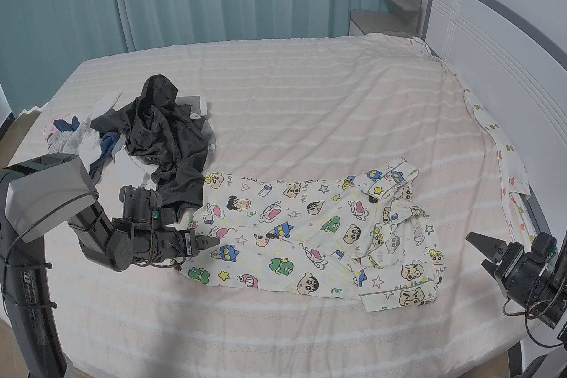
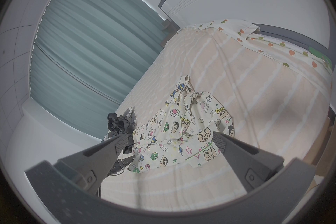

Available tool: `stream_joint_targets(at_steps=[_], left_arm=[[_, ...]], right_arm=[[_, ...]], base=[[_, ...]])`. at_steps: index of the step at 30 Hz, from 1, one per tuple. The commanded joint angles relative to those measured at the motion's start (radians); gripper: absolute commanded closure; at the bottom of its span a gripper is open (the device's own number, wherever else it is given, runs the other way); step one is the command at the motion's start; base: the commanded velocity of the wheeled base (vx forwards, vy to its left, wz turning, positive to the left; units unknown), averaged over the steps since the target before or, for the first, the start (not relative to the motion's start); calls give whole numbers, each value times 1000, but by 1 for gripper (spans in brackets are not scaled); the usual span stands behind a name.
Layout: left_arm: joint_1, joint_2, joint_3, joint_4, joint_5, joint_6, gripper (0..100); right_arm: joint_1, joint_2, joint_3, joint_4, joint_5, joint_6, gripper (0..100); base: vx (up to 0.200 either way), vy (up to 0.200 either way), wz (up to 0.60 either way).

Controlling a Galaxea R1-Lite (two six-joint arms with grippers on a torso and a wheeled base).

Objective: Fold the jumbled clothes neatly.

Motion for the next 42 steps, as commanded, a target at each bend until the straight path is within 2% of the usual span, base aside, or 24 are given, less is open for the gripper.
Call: stream_joint_targets(at_steps=[1, 6, 7, 25, 34, 42], left_arm=[[1, 29, -15, -4, -1, -1, 0], [-1, 41, -25, -4, -1, -4, 0], [-1, 41, -24, -4, -1, -4, 100], [13, -11, 56, -1, 4, -3, 100], [59, -46, 94, 20, 8, 5, 100], [68, -62, 110, 59, 7, 14, 100]], right_arm=[[0, 0, 18, -1, 0, 0, 0], [0, 2, 18, -1, 0, 2, 0], [0, 3, 18, 1, 0, 2, 0], [-1, 6, 18, 1, 7, 2, 0], [-1, 8, 18, 4, 8, 2, 0], [-1, 6, 18, 5, 8, 2, 0]], base=[[0, 0, 0], [0, 0, 0], [0, 0, 0], [0, 0, 0], [0, 0, 0], [0, 0, 0]])
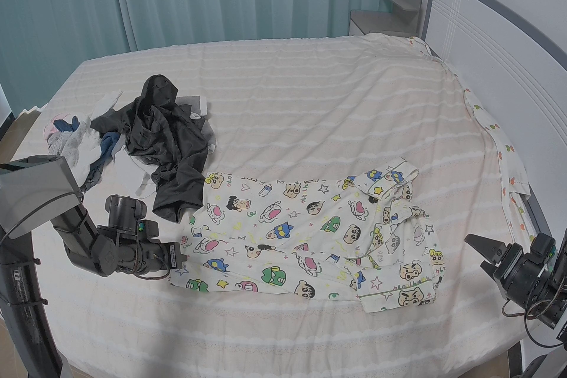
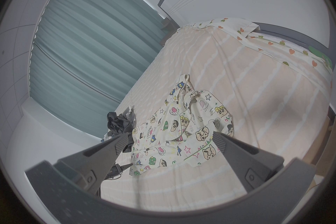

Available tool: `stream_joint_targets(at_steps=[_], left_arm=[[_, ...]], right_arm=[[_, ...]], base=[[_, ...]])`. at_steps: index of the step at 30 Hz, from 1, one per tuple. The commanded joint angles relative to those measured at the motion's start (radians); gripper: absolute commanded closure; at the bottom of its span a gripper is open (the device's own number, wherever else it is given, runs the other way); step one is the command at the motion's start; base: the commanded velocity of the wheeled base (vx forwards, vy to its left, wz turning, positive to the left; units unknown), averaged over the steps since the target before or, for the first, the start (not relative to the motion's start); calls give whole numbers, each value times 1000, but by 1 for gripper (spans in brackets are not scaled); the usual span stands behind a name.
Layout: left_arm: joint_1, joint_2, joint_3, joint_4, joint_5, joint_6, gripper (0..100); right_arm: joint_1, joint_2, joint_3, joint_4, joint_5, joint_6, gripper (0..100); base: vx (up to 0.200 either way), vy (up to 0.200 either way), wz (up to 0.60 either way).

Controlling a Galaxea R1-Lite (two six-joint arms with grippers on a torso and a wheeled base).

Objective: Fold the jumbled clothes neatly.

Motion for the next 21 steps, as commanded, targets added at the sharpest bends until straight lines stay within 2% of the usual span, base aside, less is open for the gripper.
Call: stream_joint_targets(at_steps=[1, 15, 16, 21], left_arm=[[3, -12, 6, 2, 0, 0, 100], [5, -9, 26, -7, 3, 2, 100], [5, -6, 20, -7, 7, 2, 0], [20, -27, 23, -10, 37, -10, 0]], right_arm=[[0, 2, 18, 0, 0, 0, 0], [0, 2, 18, 1, 0, 0, 0], [0, 2, 18, 1, 0, 0, 0], [0, 3, 18, 1, 0, 0, 0]], base=[[0, 0, 0], [0, 0, 0], [0, 0, 0], [0, 0, 0]])
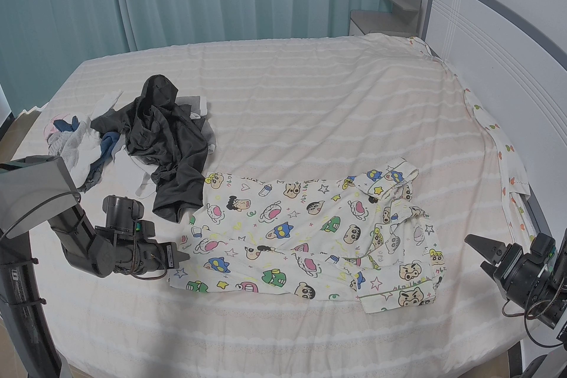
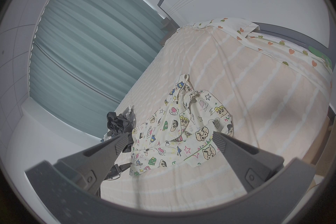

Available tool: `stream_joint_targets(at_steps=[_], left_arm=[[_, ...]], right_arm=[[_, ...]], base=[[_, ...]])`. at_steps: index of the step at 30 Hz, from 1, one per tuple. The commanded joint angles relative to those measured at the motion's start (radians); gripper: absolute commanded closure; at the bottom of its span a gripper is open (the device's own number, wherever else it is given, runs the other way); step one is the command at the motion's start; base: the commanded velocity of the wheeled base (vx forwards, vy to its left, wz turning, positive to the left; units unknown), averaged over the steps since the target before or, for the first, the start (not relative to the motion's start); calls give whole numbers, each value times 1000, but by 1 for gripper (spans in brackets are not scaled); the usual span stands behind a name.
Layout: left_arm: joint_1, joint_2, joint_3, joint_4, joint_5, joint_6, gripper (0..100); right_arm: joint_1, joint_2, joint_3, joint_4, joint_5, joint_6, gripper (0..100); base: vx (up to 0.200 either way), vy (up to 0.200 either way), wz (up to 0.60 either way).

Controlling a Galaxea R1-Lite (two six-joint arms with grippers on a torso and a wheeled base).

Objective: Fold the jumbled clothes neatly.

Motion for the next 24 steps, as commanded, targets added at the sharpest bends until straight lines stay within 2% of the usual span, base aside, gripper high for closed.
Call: stream_joint_targets(at_steps=[1, 3, 4, 6, 9, 13, 15, 17, 18, 20, 24], left_arm=[[20, -34, 8, -2, 6, -11, 0], [29, -61, 14, -1, 6, -31, 0], [47, -123, 24, 3, 1, -112, 0], [47, -179, 38, 10, 1, -198, 0], [43, -233, 80, 19, 1, -261, 0], [-36, -318, 213, 39, 13, -380, 0], [-86, -341, 264, 38, 33, -492, 0], [-112, -344, 284, 38, 45, -555, 0], [-143, -341, 302, 38, 59, -624, 0], [-174, -333, 330, 33, 88, -678, 0], [-212, -250, 356, 7, 159, -721, 0]], right_arm=[[0, 3, 18, -1, 0, 0, 0], [0, 3, 18, -1, 2, 0, 0], [0, 3, 18, -1, 2, 0, 0], [0, 3, 18, -1, 9, 0, 0], [0, 1, 18, -1, 20, 0, 0], [-1, 3, 18, -1, 28, 0, 0], [-1, 4, 18, -1, 28, 0, 0], [-1, 4, 18, -1, 28, 0, 0], [-1, 4, 18, -1, 28, 0, 0], [-1, 4, 18, -1, 28, 0, 0], [-1, 4, 18, -1, 28, 0, 0]], base=[[0, 0, 0], [0, 0, 0], [0, 0, 0], [0, 0, 0], [0, 0, 0], [0, 0, 0], [0, 0, 0], [0, 0, 0], [0, 0, 0], [0, 0, 0], [0, 0, 0]])
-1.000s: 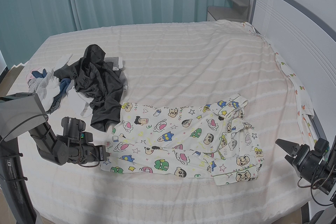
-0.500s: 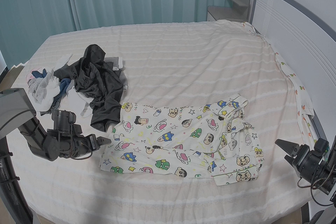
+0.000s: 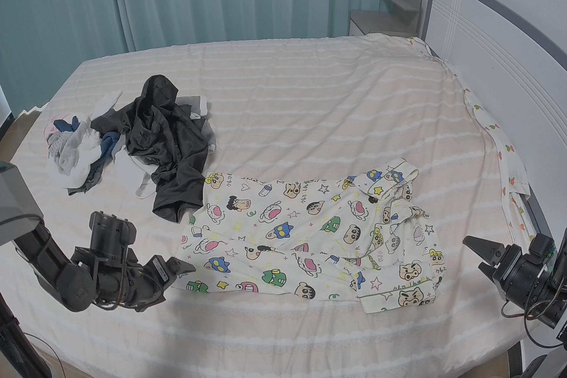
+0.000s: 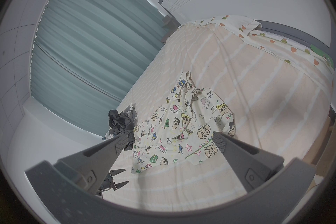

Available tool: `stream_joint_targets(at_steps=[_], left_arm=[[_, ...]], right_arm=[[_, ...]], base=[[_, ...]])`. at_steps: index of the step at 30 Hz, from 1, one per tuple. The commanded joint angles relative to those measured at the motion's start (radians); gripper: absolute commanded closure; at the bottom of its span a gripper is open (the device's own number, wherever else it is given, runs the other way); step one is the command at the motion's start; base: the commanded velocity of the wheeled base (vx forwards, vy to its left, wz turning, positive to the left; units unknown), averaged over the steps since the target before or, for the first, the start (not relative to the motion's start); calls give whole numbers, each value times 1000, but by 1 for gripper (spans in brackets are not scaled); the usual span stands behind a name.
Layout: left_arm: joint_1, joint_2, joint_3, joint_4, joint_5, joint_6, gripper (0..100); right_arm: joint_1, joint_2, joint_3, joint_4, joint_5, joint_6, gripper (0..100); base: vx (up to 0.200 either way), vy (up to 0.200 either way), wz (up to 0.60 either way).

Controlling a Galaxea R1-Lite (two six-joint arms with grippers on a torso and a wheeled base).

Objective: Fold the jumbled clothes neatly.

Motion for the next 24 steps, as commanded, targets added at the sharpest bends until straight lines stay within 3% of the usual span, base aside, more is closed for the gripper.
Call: stream_joint_targets(at_steps=[1, 6, 7, 12, 24], left_arm=[[-73, 68, 59, -36, 80, -63, 0], [-114, 204, 53, -174, 210, -115, 0], [-147, 252, 53, -241, 281, -123, 0], [-191, 326, 19, -346, 385, -174, 0], [-188, 398, -102, -353, 457, -175, 0]], right_arm=[[0, 2, 18, 0, 1, 0, 0], [0, 1, 18, 0, 1, 0, 0], [0, 1, 18, 0, 1, 0, 0], [0, 1, 18, 0, 1, 0, 0], [-1, 2, 18, 0, 1, 0, 0]], base=[[0, 0, 0], [0, 0, 0], [0, 0, 0], [0, 0, 0], [0, 0, 0]])
